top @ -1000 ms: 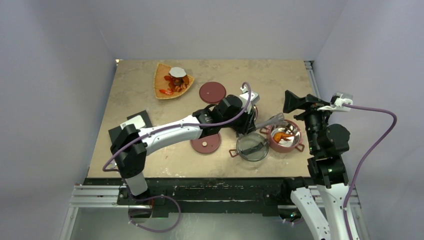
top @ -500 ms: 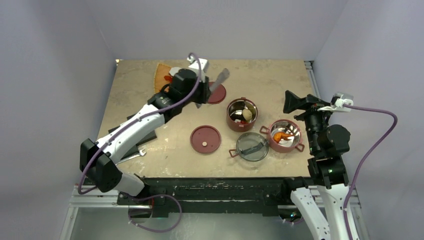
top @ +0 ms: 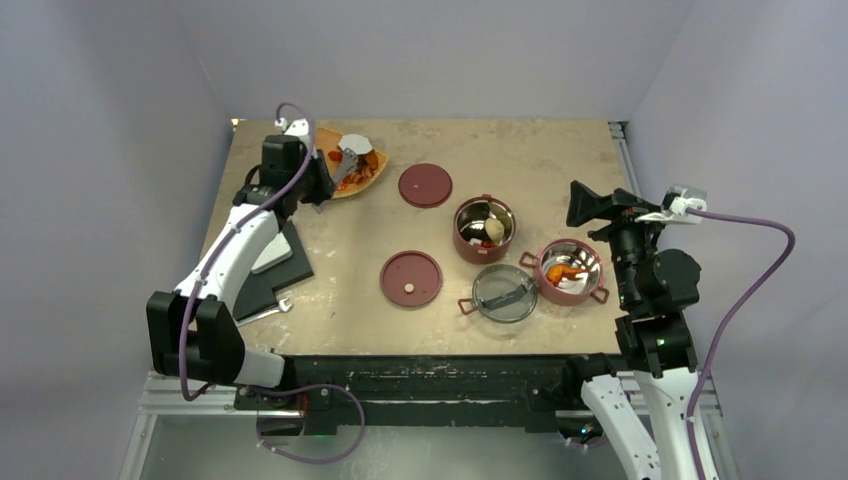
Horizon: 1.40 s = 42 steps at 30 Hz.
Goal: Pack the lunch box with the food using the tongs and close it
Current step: Pick up the fake food from the plate.
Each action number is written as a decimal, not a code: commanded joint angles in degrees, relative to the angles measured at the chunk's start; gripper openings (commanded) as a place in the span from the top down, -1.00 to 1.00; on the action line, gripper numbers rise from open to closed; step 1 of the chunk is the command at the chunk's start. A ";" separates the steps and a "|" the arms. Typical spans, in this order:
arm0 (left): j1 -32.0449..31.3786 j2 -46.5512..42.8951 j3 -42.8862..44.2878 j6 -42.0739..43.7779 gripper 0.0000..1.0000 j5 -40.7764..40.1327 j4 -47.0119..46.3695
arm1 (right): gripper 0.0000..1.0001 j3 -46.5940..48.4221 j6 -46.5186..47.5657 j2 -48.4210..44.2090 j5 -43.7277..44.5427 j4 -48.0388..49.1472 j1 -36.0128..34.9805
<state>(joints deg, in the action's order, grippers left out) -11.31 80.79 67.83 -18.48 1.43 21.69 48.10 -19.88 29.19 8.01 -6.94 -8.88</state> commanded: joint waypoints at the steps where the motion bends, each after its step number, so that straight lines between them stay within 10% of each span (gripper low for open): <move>1: 6.08 -1.77 -2.77 -2.01 0.52 10.52 -4.51 | -0.87 1.68 0.31 -0.98 0.25 1.13 0.01; 42: 14.57 3.42 -5.65 -6.04 0.51 17.10 -9.49 | -0.87 0.86 0.31 -0.76 0.08 1.49 0.01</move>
<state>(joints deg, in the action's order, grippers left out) 2.72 83.77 61.95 -23.44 16.73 15.44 48.10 -19.88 29.17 7.99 -6.90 -8.88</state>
